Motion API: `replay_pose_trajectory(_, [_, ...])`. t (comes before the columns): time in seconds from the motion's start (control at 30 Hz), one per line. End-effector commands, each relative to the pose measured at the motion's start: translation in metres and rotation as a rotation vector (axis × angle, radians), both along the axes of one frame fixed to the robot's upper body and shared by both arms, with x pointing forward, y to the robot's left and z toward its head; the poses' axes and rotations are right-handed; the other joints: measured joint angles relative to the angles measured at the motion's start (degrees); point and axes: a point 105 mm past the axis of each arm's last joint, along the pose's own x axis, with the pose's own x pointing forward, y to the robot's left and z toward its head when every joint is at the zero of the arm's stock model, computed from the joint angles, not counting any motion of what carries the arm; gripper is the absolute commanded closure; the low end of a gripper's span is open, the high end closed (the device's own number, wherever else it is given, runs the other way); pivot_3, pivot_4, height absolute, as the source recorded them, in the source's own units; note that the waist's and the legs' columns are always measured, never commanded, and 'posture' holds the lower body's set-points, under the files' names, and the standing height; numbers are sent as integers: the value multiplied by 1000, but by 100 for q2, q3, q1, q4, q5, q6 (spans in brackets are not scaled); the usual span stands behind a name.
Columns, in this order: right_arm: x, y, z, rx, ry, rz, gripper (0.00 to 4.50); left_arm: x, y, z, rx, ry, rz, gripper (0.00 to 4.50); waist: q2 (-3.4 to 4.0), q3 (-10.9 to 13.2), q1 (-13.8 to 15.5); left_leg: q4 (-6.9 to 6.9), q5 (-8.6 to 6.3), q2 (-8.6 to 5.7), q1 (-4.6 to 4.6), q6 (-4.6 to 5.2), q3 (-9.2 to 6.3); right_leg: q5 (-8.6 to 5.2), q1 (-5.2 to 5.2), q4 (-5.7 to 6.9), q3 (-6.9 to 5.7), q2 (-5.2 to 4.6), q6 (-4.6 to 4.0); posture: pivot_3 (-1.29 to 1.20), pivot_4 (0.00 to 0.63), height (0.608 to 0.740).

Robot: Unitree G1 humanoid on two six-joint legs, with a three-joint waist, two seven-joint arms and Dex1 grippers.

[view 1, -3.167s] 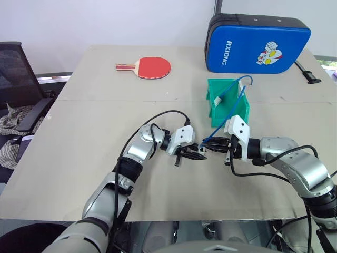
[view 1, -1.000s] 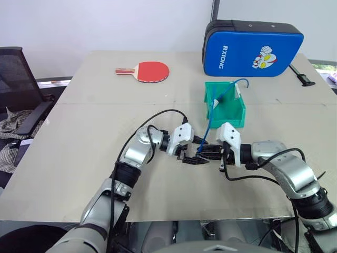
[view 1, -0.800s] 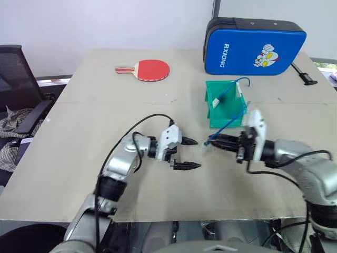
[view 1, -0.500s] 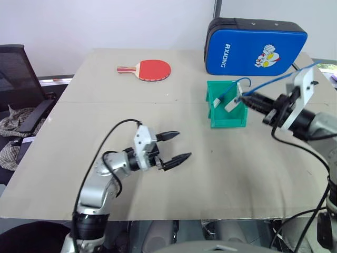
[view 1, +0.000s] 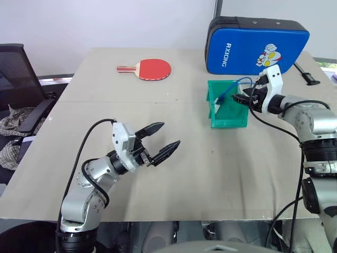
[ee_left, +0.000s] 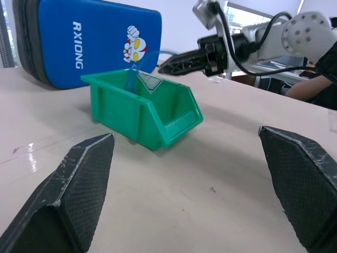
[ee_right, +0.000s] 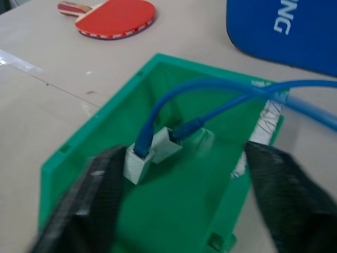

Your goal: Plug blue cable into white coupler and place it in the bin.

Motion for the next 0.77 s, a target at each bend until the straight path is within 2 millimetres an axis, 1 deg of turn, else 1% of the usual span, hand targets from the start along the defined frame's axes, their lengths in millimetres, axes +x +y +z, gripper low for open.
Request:
replay_pose_trajectory(0.03, [-6, -12, 27, 5, -96, 6, 40, -6, -3, 11, -7, -47, -11, 0, 0, 0, -2, 0, 0, 0, 0, 0, 1, 0, 0, -1, 1, -1, 1, 0, 150, 731])
replay_pose_trajectory(0.1, [-29, -24, 30, -25, -142, 46, 40, -5, 0, 8, 9, -35, 4, 0, 0, 0, 41, 0, 0, 0, -2, 0, 0, -1, 0, -3, 0, -2, 0, 0, 150, 731])
replay_pose_trajectory(0.17, [-65, -38, 30, -33, -192, 98, 40, -4, 5, 4, 18, -2, 15, 0, -1, 1, 86, -1, -1, -1, -11, 1, -19, -3, 3, -10, -6, -6, 5, 0, 150, 731])
replay_pose_trajectory(0.2, [-78, -42, 30, -30, -201, 110, 40, -4, 7, 3, 22, 5, 19, 0, 1, 2, 115, -2, -4, -1, -10, 4, -15, -5, 2, -10, -6, -6, 8, 0, 150, 731])
replay_pose_trajectory(0.23, [-91, -47, 27, -65, -225, 109, 40, -3, 10, 1, 27, 19, 25, 0, 1, 2, 105, -4, -6, -1, -11, 7, -16, -7, 2, -11, -7, -8, 13, 0, 150, 731])
replay_pose_trajectory(0.27, [-99, -50, 24, -95, -240, 107, 40, -3, 11, 0, 31, 28, 29, 0, 4, 3, 99, -4, -7, 0, -8, 9, -12, -8, 2, -11, -5, -7, 14, 0, 150, 731])
replay_pose_trajectory(0.33, [-122, -56, 12, -126, -213, 141, 40, -4, 17, -3, 50, 43, 42, 0, 5, 3, 44, -3, -7, 0, -1, 9, -4, -21, 3, -9, -4, -6, 26, 0, 150, 731])
replay_pose_trajectory(0.37, [-130, -64, 4, -155, -197, 116, 40, -4, 21, -6, 62, 60, 48, 0, 4, 4, 9, -2, -7, 1, 0, 9, -2, -32, 3, -9, -3, -6, 18, 0, 150, 731])
replay_pose_trajectory(0.43, [-152, -74, -16, -210, -145, 112, 40, -6, 30, -13, 101, 87, 60, 0, 2, 1, -8, 0, -7, 5, 14, 9, 10, -30, 6, -5, 8, -3, 17, 0, 150, 731])
replay_pose_trajectory(0.5, [-167, -87, -24, -257, -163, 35, 40, -9, 44, -23, 156, 131, 73, 0, 3, 5, -47, 0, -7, 5, 23, 9, 6, -31, 9, -2, 3, 0, 16, 0, 150, 731])
replay_pose_trajectory(0.53, [-171, -92, -25, -275, -174, 4, 40, -10, 49, -27, 178, 147, 78, 0, 9, 8, -43, -1, -8, 12, 46, 8, 16, -32, 22, 0, 9, 3, 15, 0, 150, 731])
replay_pose_trajectory(0.57, [-175, -95, -27, -293, -179, -14, 40, -11, 54, -29, 194, 159, 83, 0, 10, 7, -35, -1, -8, 12, 44, 8, 15, -31, 20, 1, 9, 1, 15, 0, 150, 731])
replay_pose_trajectory(0.6, [-180, -97, -30, -309, -175, -21, 40, -11, 58, -31, 203, 170, 87, 0, 17, 11, -35, -3, -9, 14, 59, 6, 12, -32, 33, 1, 4, 1, 14, 0, 150, 731])
replay_pose_trajectory(0.7, [-198, -102, -50, -344, -101, -7, 40, -13, 70, -38, 241, 214, 74, 0, 15, 12, -23, -4, -13, 14, 65, -1, 17, -33, 39, -1, 7, -24, 14, 0, 150, 731])
replay_pose_trajectory(0.77, [-202, -103, -57, -355, -83, -18, 40, -12, 77, -39, 277, 222, 74, 0, 14, 12, -9, -4, -18, 15, 64, -10, 16, -33, 38, -3, 1, -32, 14, 0, 150, 731])
